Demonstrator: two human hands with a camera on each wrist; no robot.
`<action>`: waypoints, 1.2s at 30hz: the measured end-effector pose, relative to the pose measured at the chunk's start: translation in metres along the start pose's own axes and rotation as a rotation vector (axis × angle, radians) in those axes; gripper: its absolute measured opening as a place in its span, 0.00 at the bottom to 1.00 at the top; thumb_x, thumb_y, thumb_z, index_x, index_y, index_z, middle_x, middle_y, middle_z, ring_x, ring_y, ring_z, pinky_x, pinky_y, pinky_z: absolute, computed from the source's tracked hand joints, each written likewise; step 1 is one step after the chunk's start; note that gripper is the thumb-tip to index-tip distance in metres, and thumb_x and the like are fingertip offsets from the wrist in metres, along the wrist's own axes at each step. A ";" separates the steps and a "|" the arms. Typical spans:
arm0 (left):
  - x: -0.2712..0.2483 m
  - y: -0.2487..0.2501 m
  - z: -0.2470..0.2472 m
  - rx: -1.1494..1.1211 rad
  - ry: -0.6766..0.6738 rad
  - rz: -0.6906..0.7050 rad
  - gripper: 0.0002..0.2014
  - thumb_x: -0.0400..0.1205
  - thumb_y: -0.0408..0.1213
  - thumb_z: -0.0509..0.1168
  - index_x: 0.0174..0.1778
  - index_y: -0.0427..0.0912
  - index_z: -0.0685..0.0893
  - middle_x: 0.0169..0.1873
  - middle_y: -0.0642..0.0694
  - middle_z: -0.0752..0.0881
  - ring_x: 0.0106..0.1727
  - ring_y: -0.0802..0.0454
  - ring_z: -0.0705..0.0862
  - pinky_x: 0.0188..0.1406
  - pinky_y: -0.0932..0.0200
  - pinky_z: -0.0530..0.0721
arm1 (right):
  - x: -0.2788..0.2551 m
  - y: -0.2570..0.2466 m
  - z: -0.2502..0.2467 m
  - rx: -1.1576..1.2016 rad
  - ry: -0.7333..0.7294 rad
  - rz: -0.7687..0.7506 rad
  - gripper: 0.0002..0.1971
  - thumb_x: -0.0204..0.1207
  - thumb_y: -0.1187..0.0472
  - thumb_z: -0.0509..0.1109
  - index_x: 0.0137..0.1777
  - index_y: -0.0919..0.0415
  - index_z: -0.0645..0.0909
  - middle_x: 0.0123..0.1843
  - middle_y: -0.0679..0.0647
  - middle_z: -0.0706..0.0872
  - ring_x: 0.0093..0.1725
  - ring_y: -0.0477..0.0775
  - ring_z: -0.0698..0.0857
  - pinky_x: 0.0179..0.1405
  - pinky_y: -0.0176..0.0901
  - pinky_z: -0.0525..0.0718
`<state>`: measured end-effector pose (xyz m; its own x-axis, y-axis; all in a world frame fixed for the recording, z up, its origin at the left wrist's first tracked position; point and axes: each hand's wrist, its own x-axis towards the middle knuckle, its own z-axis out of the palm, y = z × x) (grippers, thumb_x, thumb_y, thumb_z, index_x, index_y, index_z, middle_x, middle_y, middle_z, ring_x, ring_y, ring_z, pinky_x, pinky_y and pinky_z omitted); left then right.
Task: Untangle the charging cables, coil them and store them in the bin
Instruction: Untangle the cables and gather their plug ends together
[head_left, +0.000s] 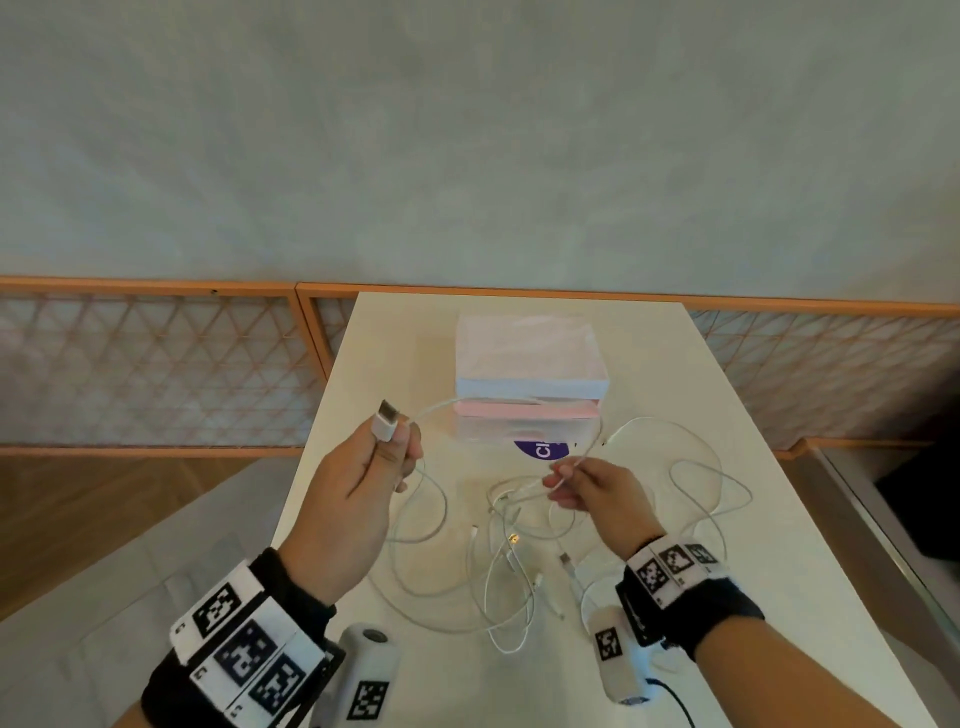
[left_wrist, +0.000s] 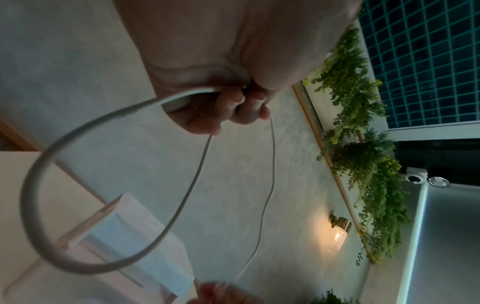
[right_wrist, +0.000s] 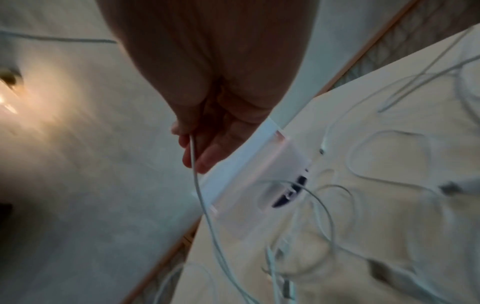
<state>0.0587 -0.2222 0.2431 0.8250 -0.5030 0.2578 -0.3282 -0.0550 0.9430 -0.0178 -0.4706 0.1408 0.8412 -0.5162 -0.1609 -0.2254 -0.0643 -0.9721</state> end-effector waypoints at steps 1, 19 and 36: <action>-0.001 -0.002 -0.001 0.004 0.005 -0.018 0.17 0.78 0.59 0.51 0.35 0.53 0.77 0.29 0.61 0.79 0.34 0.61 0.76 0.40 0.54 0.77 | 0.001 -0.011 -0.004 0.021 0.019 -0.043 0.10 0.81 0.68 0.62 0.45 0.62 0.85 0.32 0.47 0.91 0.32 0.41 0.87 0.34 0.30 0.86; 0.005 -0.009 -0.002 -0.002 0.028 -0.024 0.17 0.77 0.60 0.51 0.35 0.54 0.79 0.27 0.57 0.77 0.32 0.60 0.73 0.40 0.55 0.76 | 0.003 -0.079 -0.029 -0.017 0.177 -0.392 0.08 0.81 0.66 0.61 0.43 0.58 0.80 0.35 0.53 0.83 0.34 0.43 0.84 0.37 0.29 0.81; 0.018 -0.014 -0.011 -0.004 0.083 -0.019 0.16 0.78 0.59 0.52 0.35 0.57 0.80 0.24 0.59 0.75 0.30 0.60 0.71 0.36 0.63 0.75 | 0.003 0.052 -0.097 -0.560 0.215 0.126 0.13 0.83 0.60 0.57 0.43 0.57 0.82 0.44 0.59 0.87 0.52 0.63 0.84 0.49 0.45 0.74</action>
<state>0.0831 -0.2210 0.2369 0.8664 -0.4283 0.2567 -0.3108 -0.0602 0.9486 -0.0746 -0.5579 0.1058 0.6866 -0.7059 -0.1740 -0.5899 -0.4009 -0.7010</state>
